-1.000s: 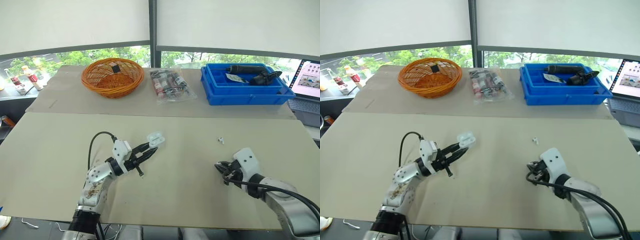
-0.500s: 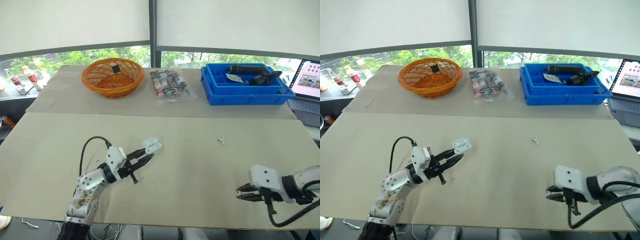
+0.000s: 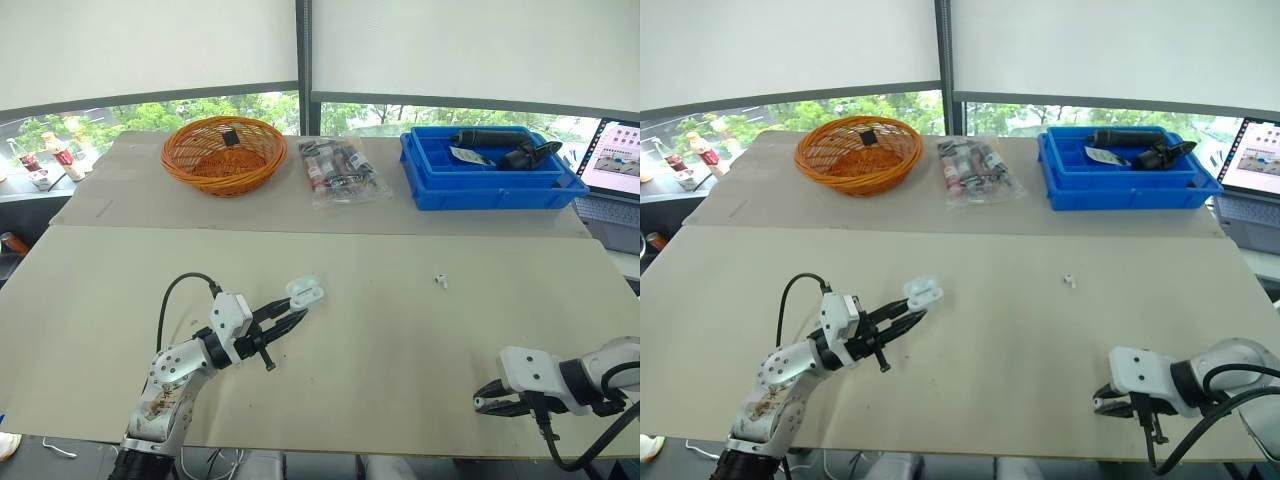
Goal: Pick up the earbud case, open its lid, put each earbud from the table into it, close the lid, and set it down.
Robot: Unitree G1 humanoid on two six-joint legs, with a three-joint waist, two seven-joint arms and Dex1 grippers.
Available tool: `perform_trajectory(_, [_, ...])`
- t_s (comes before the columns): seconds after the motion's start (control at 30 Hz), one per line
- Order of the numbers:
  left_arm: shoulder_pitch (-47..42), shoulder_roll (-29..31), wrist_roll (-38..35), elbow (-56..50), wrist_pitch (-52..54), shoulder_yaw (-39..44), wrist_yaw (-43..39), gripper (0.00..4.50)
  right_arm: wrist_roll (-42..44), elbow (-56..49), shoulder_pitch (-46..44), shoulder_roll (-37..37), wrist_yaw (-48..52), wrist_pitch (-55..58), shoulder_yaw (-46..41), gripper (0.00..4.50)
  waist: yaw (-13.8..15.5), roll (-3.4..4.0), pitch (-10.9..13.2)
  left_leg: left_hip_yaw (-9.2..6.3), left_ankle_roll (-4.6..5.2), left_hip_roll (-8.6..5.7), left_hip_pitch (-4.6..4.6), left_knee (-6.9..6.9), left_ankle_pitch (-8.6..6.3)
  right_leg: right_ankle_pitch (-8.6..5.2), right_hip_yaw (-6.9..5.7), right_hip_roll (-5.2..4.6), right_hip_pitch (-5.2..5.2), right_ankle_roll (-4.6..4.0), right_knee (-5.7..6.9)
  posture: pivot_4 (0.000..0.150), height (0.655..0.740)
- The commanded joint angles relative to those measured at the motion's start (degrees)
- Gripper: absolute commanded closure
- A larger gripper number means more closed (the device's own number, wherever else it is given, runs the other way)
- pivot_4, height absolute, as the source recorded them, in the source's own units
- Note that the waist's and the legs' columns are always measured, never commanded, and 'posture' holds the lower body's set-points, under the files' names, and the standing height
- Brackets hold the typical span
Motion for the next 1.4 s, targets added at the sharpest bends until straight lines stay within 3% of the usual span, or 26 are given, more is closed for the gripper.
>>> perform_trajectory(0.03, [-0.72,0.35,-0.85,-2.47,-0.15,0.26,0.11,4.0,-0.5,0.94,-0.86,0.21,-0.32,1.52,1.17,3.67,-0.03,-0.02,-0.01,0.0,0.0,0.0,0.0,0.0,0.0,0.0,0.0,0.0,0.0,0.0,0.0,0.15,0.7303])
perform_trajectory(0.07, [-0.76,0.35,-0.87,-2.51,-0.1,0.24,0.14,4.0,-0.59,1.18,-1.18,0.33,-0.55,1.58,1.23,3.08,-0.05,-0.03,-0.01,0.0,0.0,0.0,0.01,0.0,0.0,0.0,0.0,0.0,0.01,0.0,0.0,0.15,0.7303])
perform_trajectory(0.27, [-0.33,0.37,-0.84,-3.12,0.36,-0.05,0.41,4.0,1.55,0.41,-1.82,0.59,-0.3,2.74,-0.03,1.07,-0.24,-0.1,-0.04,0.0,0.0,0.01,0.04,0.0,0.0,0.02,0.0,0.01,0.04,-0.01,0.0,0.15,0.7303])
perform_trajectory(0.4, [0.12,0.52,-0.84,-3.39,0.68,0.0,0.44,4.0,4.94,-4.48,-1.66,-0.72,-1.17,7.9,-4.08,1.07,-0.23,-0.06,-0.03,0.0,0.0,0.0,0.03,0.0,0.0,0.01,0.01,0.0,0.04,-0.01,0.01,0.15,0.7303])
perform_trajectory(0.53, [0.92,0.59,-0.72,-3.8,0.86,-0.04,0.58,4.0,6.89,-16.79,1.01,-4.74,-2.36,20.15,-9.68,1.07,0.12,0.08,0.0,0.0,0.0,-0.01,-0.01,0.0,0.0,0.01,0.01,0.0,0.0,-0.01,0.02,0.15,0.7303])
perform_trajectory(0.73, [1.95,0.31,-0.26,-4.64,1.14,-1.09,1.33,4.0,0.94,-30.47,1.45,-11.76,-10.2,37.18,-6.45,1.07,0.25,0.07,0.0,-0.01,0.0,-0.01,-0.03,0.0,0.0,0.01,-0.01,-0.01,0.0,0.0,-0.01,0.15,0.7303])
perform_trajectory(1.0, [2.06,0.41,-0.04,-4.92,1.12,-1.82,2.02,4.0,-3.49,-27.39,-3.19,-12.2,-14.13,38.43,5.43,1.07,0.2,0.06,0.0,0.0,0.0,-0.01,-0.04,0.0,0.0,0.01,-0.01,-0.02,-0.03,0.0,-0.06,0.15,0.7303])
perform_trajectory(1.33, [2.69,0.42,-0.02,-5.15,0.91,-2.11,2.57,4.0,-2.52,-24.63,-4.83,-10.9,-13.72,39.19,7.61,1.07,0.16,0.06,0.0,0.0,0.0,0.0,-0.04,0.0,0.0,0.01,-0.02,-0.02,-0.04,0.0,-0.06,0.15,0.7303])
perform_trajectory(1.4, [2.67,0.36,-0.04,-5.1,0.86,-2.21,2.57,4.0,-2.37,-24.44,-4.54,-10.69,-13.66,39.26,7.53,1.61,0.16,0.06,0.0,0.0,0.0,-0.01,-0.04,0.0,0.0,0.01,-0.02,-0.02,-0.04,0.0,-0.05,0.15,0.7303])
